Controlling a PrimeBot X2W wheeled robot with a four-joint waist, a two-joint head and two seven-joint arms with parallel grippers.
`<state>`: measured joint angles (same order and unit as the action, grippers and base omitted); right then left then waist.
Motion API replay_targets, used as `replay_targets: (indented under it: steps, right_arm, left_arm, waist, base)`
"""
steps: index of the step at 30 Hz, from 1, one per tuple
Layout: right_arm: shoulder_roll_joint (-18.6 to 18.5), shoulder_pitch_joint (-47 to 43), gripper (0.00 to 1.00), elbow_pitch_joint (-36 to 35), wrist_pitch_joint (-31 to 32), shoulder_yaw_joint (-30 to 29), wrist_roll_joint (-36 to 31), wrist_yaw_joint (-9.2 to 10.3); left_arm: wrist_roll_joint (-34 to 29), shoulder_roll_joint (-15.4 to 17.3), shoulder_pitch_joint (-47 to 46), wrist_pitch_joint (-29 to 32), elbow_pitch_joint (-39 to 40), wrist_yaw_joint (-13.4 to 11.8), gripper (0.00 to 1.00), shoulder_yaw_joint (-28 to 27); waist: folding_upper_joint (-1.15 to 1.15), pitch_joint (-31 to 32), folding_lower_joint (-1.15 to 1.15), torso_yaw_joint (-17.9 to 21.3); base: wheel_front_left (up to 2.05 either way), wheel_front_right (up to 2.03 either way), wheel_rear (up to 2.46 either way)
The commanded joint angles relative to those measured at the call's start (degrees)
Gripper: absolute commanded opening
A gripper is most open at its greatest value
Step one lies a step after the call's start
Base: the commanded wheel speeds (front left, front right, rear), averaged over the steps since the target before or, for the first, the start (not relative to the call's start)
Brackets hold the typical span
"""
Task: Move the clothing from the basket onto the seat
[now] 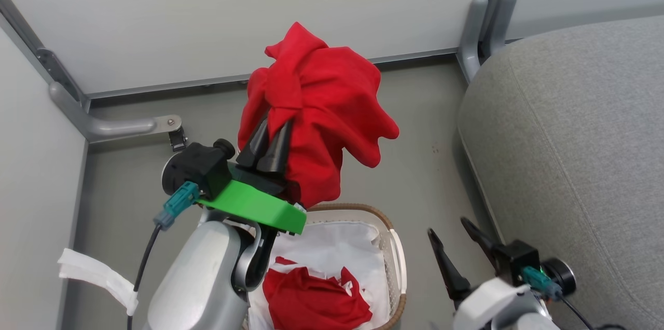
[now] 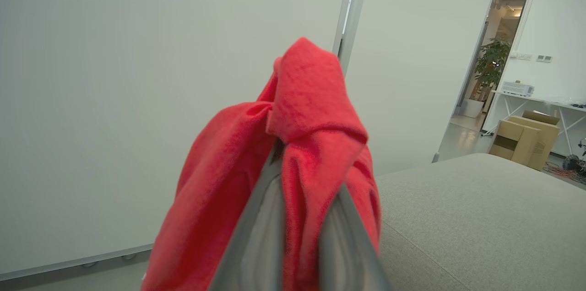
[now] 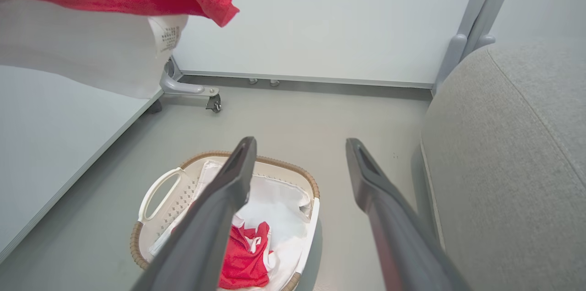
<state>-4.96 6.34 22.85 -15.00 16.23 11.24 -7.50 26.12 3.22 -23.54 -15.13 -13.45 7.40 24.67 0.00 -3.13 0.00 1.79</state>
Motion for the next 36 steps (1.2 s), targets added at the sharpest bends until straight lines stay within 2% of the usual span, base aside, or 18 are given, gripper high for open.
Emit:
replay_targets:
  steps: [1,10,20,30,36]
  right_arm:
    - [-0.21,1.62,1.00,-1.31,-0.27,0.92,0.08,0.02]
    - [-2.25,12.46,1.00,-8.50,-0.27,11.70,-0.41,0.03]
    - [-1.36,22.55,1.00,-7.52,-0.27,21.30,1.01,0.03]
    - [1.56,25.62,1.00,3.00,-0.20,22.23,-0.73,0.03]
    - [1.96,26.19,1.00,4.46,-0.20,21.41,0.41,0.03]
  left_arm:
    - [0.39,0.11,-0.76,-0.04,0.18,0.13,0.00,0.20]
    - [0.75,-0.11,-0.15,-0.03,-0.27,0.13,0.00,2.09]
    - [1.68,-0.25,-0.35,-0.03,-0.62,0.13,0.00,5.09]
    - [4.58,-0.27,-0.61,-0.03,0.10,0.13,0.00,9.42]
    - [6.00,-0.28,-0.64,-0.03,-0.11,0.13,0.00,10.79]
  waist:
    - [0.00,-0.16,0.00,-0.11]
    - [0.00,-0.93,0.00,-0.91]
    - [0.00,-1.31,0.00,-2.75]
    - [0.00,-1.01,0.00,-4.22]
    - [0.00,-0.69,0.00,-4.69]
  base:
    - [0.00,0.00,0.00]
    - [0.00,0.00,0.00]
    - [0.00,0.00,0.00]
    - [0.00,0.00,0.00]
    - [0.00,0.00,0.00]
